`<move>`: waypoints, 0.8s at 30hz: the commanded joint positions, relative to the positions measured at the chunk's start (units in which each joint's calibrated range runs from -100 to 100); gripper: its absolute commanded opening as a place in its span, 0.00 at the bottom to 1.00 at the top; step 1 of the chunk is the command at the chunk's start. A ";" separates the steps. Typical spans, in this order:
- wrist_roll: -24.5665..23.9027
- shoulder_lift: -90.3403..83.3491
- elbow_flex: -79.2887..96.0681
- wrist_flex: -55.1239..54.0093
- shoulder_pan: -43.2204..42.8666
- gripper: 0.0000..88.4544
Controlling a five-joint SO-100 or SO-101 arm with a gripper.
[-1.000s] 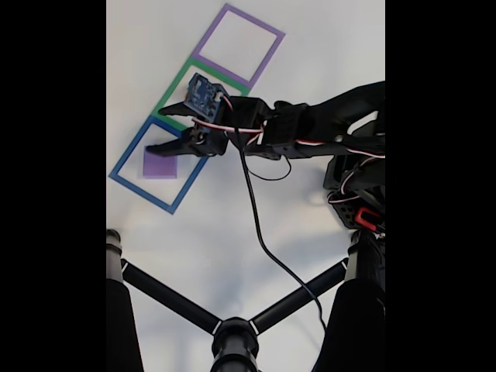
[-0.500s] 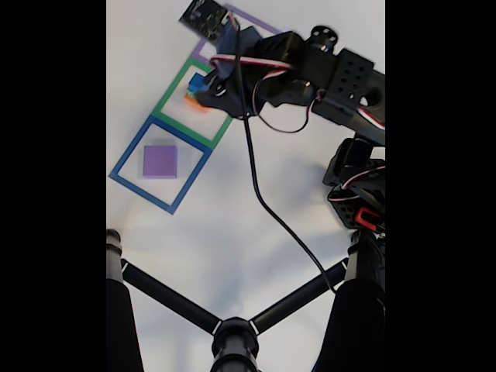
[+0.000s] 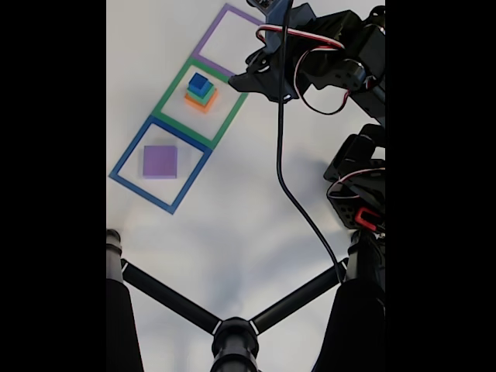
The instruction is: Tower of hanoi
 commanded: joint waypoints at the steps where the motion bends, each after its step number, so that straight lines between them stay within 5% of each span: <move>1: 6.87 -5.55 10.45 -10.96 3.47 0.29; 12: 7.24 -7.39 38.89 -46.25 6.82 0.37; 24: 7.24 6.95 50.07 -78.06 4.00 0.37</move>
